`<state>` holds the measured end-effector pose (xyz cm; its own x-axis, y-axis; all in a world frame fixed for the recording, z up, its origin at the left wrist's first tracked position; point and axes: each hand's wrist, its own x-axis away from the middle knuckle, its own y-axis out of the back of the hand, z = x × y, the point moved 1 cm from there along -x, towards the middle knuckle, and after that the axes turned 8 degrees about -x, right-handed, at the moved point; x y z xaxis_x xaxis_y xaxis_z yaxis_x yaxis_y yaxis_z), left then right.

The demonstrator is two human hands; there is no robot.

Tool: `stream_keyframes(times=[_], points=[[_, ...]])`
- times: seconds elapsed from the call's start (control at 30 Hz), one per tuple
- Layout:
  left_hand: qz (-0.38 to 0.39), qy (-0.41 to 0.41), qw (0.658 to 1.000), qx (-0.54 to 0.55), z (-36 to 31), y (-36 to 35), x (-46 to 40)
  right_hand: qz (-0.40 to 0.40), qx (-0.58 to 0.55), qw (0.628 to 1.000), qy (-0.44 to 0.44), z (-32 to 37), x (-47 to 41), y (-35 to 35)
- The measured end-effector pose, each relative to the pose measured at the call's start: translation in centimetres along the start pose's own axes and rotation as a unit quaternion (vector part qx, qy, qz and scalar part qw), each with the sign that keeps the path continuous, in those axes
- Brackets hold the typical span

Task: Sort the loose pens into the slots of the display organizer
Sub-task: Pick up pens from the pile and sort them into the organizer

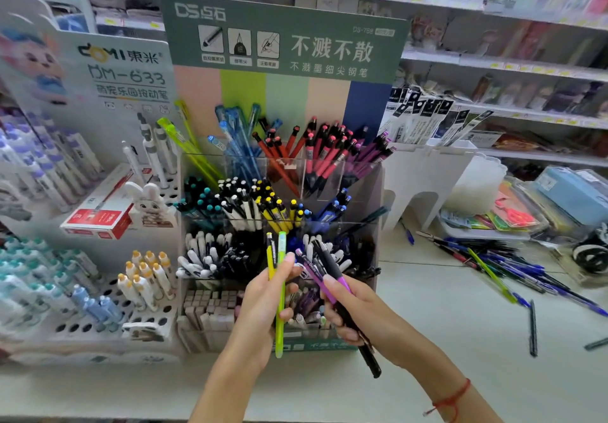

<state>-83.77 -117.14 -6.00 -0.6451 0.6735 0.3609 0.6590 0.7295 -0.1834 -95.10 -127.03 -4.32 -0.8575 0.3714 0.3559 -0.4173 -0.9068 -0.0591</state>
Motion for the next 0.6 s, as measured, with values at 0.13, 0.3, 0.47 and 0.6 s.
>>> stream_keyframes(times=[0.13, 0.3, 0.47, 0.6], points=[[0.02, -0.025, 0.999, -0.042, 0.4, -0.4, 0.3, 0.017, 0.054, 0.998, 0.011, 0.1, 0.1, -0.2], [0.009, -0.027, 0.999, -0.025, 0.2, -0.7, 0.7, -0.019, 0.058, 0.998, -0.018, 0.2, 0.0, -0.2], [-0.01, -0.028, 0.999, -0.024, -0.1, -1.2, 1.1, -0.06, -0.045, 0.996, -0.057, -0.2, -0.2, -0.4], [-0.029, -0.025, 0.999, -0.036, -0.2, -1.0, 1.0, -0.065, -0.032, 0.997, -0.017, -0.6, -0.5, -0.1]])
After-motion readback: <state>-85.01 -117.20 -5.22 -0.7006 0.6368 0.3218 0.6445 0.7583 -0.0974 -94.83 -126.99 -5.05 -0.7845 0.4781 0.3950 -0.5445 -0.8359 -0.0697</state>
